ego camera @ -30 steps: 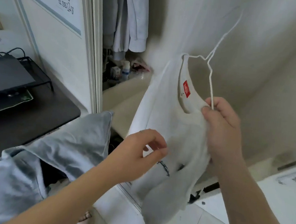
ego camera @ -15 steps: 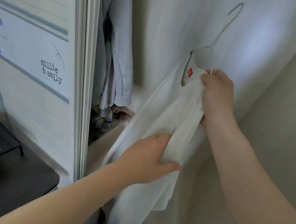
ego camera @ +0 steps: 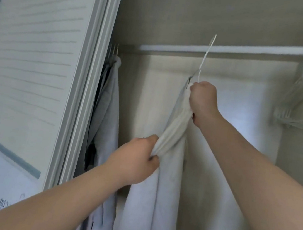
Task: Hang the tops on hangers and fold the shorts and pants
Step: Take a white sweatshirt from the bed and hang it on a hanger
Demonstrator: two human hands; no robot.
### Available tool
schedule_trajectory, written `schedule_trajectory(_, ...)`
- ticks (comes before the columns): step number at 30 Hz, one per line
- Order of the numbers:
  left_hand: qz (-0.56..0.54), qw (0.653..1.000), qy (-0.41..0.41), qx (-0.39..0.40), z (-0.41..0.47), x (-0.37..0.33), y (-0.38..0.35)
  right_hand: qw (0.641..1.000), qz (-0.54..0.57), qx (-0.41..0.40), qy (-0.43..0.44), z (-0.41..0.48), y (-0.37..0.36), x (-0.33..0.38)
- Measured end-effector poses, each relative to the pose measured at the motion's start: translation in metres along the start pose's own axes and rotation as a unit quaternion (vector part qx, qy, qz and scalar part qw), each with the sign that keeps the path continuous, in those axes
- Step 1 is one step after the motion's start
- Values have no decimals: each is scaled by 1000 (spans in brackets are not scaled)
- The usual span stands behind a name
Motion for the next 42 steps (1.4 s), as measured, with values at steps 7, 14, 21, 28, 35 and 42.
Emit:
schedule_trajectory(7, 207, 978, -15, -19, 91, 13, 33, 1000, -17, 0, 8, 92, -18, 31)
schedule_trajectory(14, 254, 967, -21, -22, 140, 32, 30, 1000, -5, 9, -29, 146, -28, 18)
schedule_trajectory(21, 260, 966, -10, -4, 150, 43, 18, 998, 18, 25, -57, 157, -33, 3)
schedule_trajectory(28, 257, 966, -5, 17, 138, 53, 15, 992, 7, 79, -93, 152, -54, -14)
schedule_trajectory(35, 279, 960, 7, 32, 120, 61, 18, 985, -84, 130, -78, 134, -65, -17)
schedule_trajectory(42, 298, 954, 18, 33, 108, 68, 30, 943, -299, 144, 34, 98, -54, 0)
Point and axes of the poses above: each hand's wrist, its own z-axis towards the middle knuckle, its own y-axis out of the back of the hand, x = y × z, the point moved 4 cm from there along z, towards the middle knuckle, and after that the axes turned 7 degrees about -y, right-handed, at the moved point
